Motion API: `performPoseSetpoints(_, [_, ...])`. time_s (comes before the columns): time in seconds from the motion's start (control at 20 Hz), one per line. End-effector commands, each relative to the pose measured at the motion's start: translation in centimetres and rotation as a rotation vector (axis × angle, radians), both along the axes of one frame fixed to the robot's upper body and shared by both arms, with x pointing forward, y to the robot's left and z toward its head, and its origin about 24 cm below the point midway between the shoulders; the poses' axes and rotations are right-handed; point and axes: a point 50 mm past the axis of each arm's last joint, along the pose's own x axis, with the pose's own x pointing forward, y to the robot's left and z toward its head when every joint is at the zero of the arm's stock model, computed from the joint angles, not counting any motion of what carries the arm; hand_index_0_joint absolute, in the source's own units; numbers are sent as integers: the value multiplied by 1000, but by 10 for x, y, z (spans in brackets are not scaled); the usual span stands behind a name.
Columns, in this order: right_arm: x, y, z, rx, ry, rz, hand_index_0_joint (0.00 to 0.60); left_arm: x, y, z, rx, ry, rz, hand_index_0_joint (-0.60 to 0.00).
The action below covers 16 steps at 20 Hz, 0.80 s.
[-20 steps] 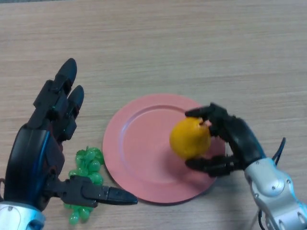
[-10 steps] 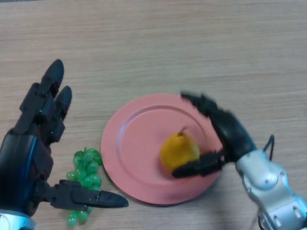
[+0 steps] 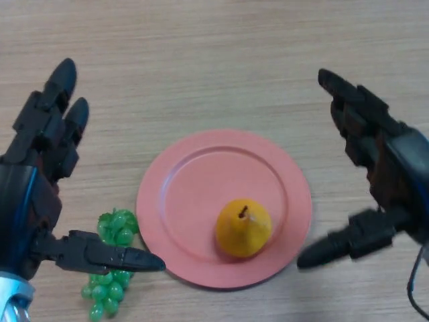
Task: Pick up the yellow pear and place it on the plate
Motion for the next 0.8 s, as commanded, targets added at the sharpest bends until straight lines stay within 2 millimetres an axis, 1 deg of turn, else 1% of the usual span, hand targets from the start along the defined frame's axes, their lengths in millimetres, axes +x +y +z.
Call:
performPoseSetpoints(0.05, [-16, -11, 28, 49, -157, -55, 0, -4, 5, 24, 41, -155, -27, 0])
performPoseSetpoints(0.25, [-23, -8, 28, 31, -214, -56, 0, 2, 9, 26, 45, -162, -9, 0])
performPoseSetpoints(0.5, [-26, -9, 23, 1, -233, -52, 0, 6, 10, 24, 71, -176, 31, 0])
performPoseSetpoints(0.8, [-32, -5, 27, -7, -240, -38, 0, 3, 14, 28, 52, -179, 10, 0])
